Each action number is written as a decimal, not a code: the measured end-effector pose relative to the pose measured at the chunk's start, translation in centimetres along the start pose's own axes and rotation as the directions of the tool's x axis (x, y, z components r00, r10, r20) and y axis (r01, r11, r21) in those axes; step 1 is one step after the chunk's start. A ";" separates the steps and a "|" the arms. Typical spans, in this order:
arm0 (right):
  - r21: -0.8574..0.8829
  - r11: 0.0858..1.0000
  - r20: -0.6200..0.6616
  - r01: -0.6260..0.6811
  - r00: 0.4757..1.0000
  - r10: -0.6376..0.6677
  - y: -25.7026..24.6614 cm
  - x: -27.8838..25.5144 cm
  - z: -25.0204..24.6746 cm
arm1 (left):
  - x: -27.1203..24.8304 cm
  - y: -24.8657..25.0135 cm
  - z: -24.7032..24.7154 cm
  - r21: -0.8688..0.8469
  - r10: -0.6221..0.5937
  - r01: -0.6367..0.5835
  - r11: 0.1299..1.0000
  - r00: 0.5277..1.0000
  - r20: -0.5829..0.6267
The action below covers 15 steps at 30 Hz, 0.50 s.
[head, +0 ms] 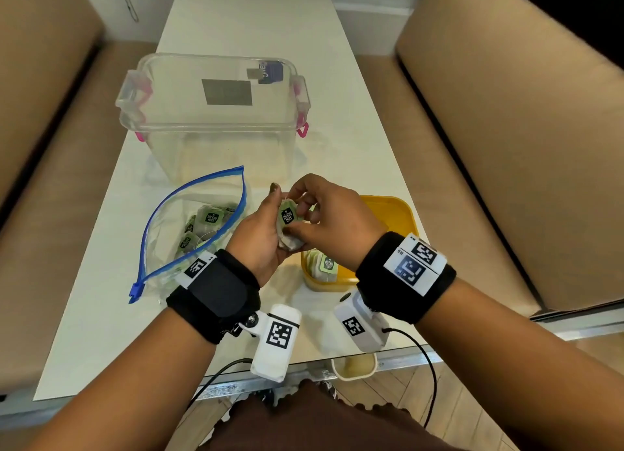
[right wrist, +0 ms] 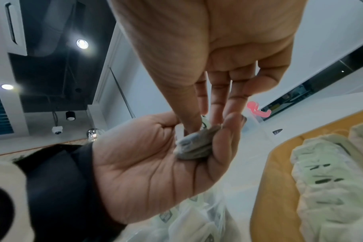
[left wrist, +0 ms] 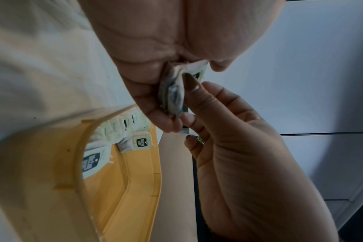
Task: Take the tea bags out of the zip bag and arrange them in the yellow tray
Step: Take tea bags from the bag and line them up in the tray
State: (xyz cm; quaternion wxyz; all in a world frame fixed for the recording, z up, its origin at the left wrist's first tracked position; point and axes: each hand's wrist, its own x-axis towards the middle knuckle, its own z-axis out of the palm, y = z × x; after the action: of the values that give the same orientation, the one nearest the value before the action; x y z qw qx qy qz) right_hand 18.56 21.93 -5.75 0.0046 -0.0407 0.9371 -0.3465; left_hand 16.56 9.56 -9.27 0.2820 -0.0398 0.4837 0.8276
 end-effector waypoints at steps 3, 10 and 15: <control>0.022 1.000 -0.013 -0.007 1.000 0.007 -0.1 -0.1 0.2 | 0.1 -0.1 -0.1 0.016 -0.004 0.004 1.000 1.000 -0.026; 0.037 0.999 0.044 0.025 0.999 -0.027 -0.1 -0.2 -0.5 | 0.2 0.0 -0.2 0.046 -0.001 0.001 0.999 1.000 0.008; 0.083 0.997 0.041 -0.005 0.999 0.001 1.1 0.1 -2.0 | 0.3 -0.1 -0.9 0.180 0.026 -0.008 0.984 0.995 -0.098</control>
State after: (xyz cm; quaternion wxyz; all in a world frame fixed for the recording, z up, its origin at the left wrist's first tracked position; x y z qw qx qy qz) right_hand 18.32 24.03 -4.90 0.0260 -0.0461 0.9216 -0.3845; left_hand 16.16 9.00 -9.90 0.2530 -0.0513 0.5702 0.7799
